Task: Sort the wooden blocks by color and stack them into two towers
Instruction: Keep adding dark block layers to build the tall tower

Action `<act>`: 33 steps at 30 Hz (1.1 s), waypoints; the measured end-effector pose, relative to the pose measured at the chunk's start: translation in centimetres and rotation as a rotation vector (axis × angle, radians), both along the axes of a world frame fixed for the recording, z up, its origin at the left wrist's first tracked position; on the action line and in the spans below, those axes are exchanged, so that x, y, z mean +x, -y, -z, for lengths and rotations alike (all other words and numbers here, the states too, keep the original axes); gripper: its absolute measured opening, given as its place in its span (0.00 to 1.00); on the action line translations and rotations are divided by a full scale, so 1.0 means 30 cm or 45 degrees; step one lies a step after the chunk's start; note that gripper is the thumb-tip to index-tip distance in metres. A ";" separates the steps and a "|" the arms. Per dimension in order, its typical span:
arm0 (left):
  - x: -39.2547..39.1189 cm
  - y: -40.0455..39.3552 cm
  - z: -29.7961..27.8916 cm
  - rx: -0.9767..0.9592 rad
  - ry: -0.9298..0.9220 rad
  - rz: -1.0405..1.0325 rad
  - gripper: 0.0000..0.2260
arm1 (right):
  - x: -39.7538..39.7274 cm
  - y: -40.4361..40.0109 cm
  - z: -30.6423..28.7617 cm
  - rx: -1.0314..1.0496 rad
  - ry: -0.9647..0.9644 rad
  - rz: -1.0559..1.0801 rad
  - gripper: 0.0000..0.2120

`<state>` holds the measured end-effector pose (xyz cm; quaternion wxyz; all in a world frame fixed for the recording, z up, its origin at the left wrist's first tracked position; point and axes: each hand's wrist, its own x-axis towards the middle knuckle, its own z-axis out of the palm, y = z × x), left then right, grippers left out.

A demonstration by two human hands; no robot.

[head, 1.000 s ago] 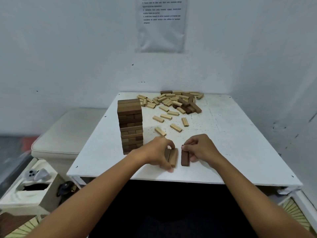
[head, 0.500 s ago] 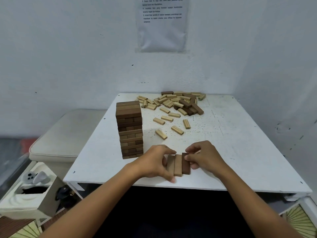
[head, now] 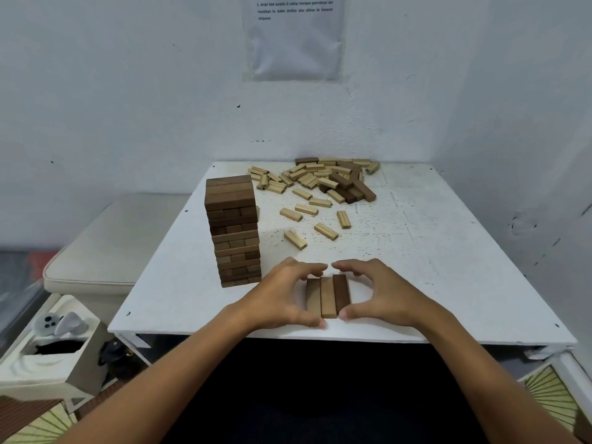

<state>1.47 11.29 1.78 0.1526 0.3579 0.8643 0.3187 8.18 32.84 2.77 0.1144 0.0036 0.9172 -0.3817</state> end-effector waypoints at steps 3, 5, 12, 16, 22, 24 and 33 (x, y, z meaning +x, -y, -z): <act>-0.004 0.001 0.013 0.030 -0.008 -0.011 0.40 | 0.007 0.003 0.022 -0.006 -0.027 -0.025 0.40; -0.010 0.002 0.023 0.041 -0.002 -0.021 0.40 | 0.006 0.008 0.036 -0.029 -0.077 -0.008 0.39; -0.012 -0.003 0.031 0.067 0.057 -0.054 0.33 | 0.010 0.010 0.060 -0.039 -0.141 -0.004 0.38; -0.009 -0.003 0.030 0.090 0.064 -0.056 0.30 | 0.013 0.008 0.068 -0.036 -0.163 -0.009 0.36; -0.007 -0.004 0.027 0.108 0.074 -0.048 0.30 | 0.015 0.007 0.073 -0.045 -0.182 0.000 0.38; -0.008 -0.003 0.027 0.103 0.074 -0.046 0.30 | 0.017 0.006 0.073 -0.043 -0.189 0.001 0.39; -0.011 0.017 0.043 0.048 0.037 -0.056 0.33 | 0.025 -0.012 0.064 0.041 -0.166 -0.050 0.40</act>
